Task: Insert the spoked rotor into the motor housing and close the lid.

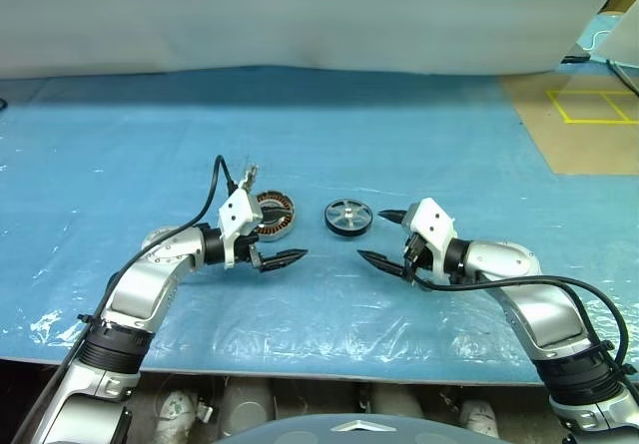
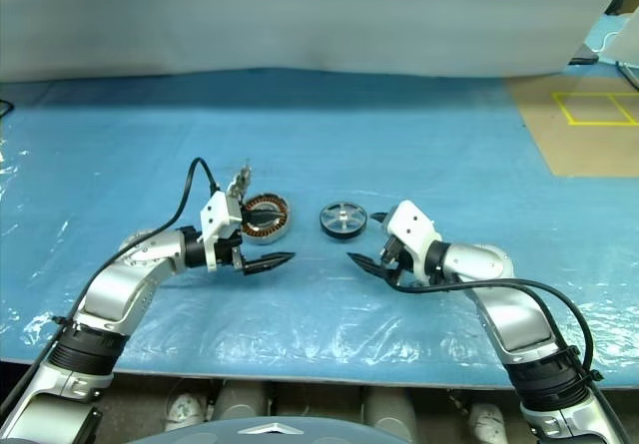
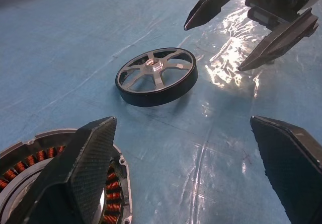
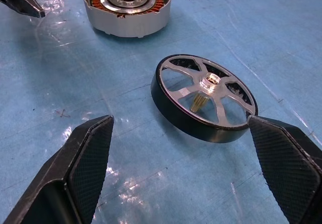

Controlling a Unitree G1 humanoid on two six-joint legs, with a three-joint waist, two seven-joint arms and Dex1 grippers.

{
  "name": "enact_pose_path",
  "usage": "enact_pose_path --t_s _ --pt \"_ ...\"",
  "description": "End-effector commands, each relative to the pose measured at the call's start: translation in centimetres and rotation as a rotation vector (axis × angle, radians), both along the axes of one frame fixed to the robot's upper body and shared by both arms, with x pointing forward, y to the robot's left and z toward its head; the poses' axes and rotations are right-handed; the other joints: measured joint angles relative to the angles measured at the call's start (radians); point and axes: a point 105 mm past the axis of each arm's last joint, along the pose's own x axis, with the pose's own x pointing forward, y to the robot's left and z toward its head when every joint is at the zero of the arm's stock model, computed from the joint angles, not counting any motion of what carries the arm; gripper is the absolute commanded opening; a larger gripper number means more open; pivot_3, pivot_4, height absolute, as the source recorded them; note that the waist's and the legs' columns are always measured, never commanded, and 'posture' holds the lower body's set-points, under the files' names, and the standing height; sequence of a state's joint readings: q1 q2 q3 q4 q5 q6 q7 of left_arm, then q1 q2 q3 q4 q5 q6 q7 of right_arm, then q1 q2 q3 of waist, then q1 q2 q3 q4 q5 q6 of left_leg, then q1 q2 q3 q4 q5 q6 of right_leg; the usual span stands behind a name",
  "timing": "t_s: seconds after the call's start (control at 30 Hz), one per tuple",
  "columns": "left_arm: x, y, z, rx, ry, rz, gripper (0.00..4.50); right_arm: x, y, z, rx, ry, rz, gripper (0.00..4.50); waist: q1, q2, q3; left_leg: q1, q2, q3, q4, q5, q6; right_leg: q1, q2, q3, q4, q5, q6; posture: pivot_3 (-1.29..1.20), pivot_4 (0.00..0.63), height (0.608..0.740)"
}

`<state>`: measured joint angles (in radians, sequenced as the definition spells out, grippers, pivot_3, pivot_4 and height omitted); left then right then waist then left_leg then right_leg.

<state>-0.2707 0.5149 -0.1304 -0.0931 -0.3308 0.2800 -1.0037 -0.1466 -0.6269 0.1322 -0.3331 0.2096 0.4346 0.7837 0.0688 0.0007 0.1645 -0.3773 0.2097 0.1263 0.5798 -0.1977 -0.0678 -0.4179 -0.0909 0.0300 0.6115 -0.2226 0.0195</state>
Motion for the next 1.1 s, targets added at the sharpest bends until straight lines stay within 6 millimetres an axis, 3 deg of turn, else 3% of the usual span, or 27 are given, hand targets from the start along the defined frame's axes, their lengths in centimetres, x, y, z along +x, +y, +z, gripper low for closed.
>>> enact_pose_path --t_s 0.03,1.0,1.1 --pt "-0.3 -0.4 1.0 -0.011 -0.045 -0.024 4.5 -0.1 0.3 1.3 0.006 -0.057 0.027 4.46 0.0 0.0 0.0 0.0 0.0 0.0 0.0 0.0 0.0 0.0 0.0 0.0 0.0 0.0 0.0 0.0 0.15 0.74" --pt "0.0 0.0 0.9 -0.01 -0.052 -0.001 4.5 -0.1 0.3 1.5 0.0 -0.057 0.038 4.46 0.0 0.0 0.0 0.0 0.0 0.0 0.0 0.0 0.0 0.0 0.0 0.0 0.0 0.0 0.0 0.0 0.15 0.74" --pt "0.8 0.6 0.8 0.057 -0.072 0.041 4.5 -0.1 0.3 1.5 -0.002 -0.057 0.04 4.46 0.0 0.0 0.0 0.0 0.0 0.0 0.0 0.0 0.0 0.0 0.0 0.0 0.0 0.0 0.0 0.0 0.15 0.74"
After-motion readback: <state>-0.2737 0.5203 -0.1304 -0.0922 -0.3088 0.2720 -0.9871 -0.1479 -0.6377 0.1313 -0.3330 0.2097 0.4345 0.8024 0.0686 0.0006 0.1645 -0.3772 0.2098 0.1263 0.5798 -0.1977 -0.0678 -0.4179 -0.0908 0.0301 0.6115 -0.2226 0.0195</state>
